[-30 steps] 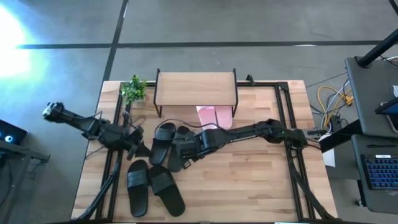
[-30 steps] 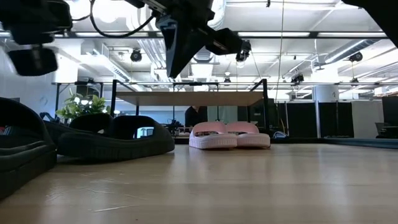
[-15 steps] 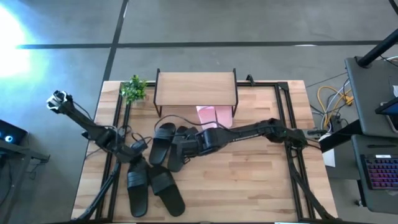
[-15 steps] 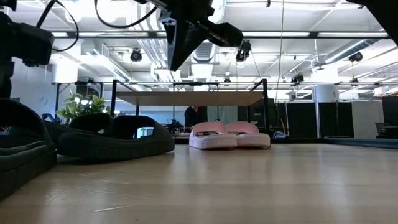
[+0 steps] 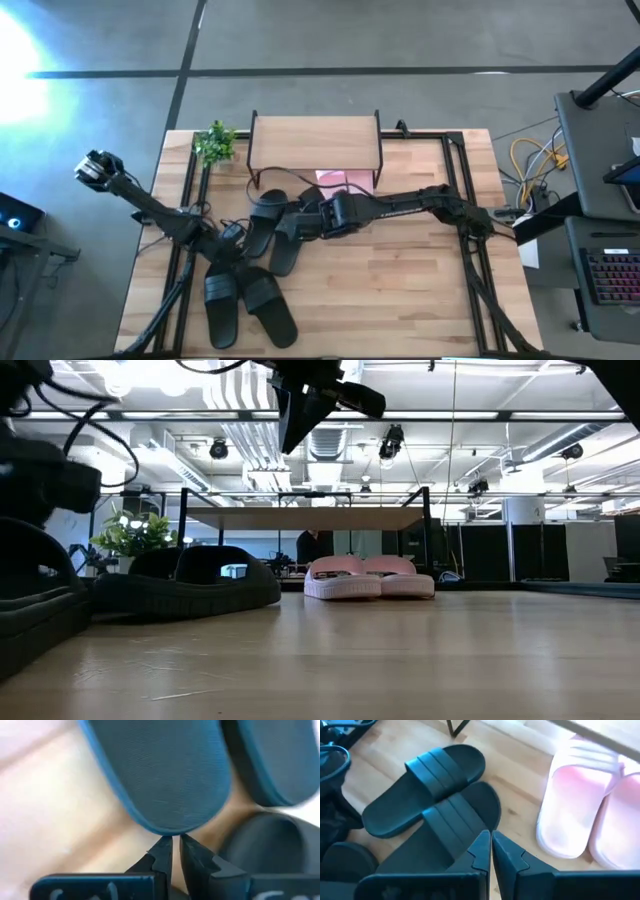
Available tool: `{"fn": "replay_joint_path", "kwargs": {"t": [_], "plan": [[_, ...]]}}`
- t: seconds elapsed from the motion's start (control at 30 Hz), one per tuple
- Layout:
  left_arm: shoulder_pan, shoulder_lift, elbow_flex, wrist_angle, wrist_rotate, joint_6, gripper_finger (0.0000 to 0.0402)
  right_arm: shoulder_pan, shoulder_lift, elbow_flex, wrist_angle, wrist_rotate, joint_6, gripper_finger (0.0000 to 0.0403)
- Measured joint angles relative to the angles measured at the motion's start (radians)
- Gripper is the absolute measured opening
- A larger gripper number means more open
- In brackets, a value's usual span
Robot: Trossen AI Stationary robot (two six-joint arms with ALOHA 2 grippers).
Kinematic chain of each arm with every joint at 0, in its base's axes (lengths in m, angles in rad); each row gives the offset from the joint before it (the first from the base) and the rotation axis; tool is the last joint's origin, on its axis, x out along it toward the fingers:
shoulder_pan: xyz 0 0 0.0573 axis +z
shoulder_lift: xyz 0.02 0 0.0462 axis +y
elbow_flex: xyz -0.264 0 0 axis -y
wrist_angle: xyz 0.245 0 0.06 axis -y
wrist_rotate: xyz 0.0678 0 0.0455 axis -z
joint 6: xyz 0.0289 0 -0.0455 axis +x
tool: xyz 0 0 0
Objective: Pick and place slides into the shelf
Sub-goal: Adjust the left black slipper under the shelf, then adjust the right black slipper under the shelf
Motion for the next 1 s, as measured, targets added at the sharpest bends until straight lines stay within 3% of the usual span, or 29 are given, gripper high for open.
{"fn": "replay_joint_path", "kwargs": {"t": [0.27,0.4,0.6,0.8,1.0], "plan": [[0.106,0.065,-0.014,0.124,-0.048,0.117,0.0021,-0.001,-0.002,0.000,-0.024,0.024,-0.008,0.0009],[0.133,0.075,-0.011,0.129,-0.064,0.179,0.0021,-0.001,-0.002,0.000,-0.127,0.007,0.034,0.0009],[0.127,-0.011,0.001,0.159,0.065,0.303,0.0022,0.012,0.014,-0.040,-0.183,-0.331,0.030,0.0009],[0.124,-0.139,0.007,0.142,0.115,0.332,0.0022,0.050,0.016,-0.180,0.102,-0.523,0.127,0.0009],[0.122,-0.237,0.006,0.065,0.098,0.325,0.0022,0.078,0.014,-0.310,0.417,-0.591,0.261,0.0009]]}}
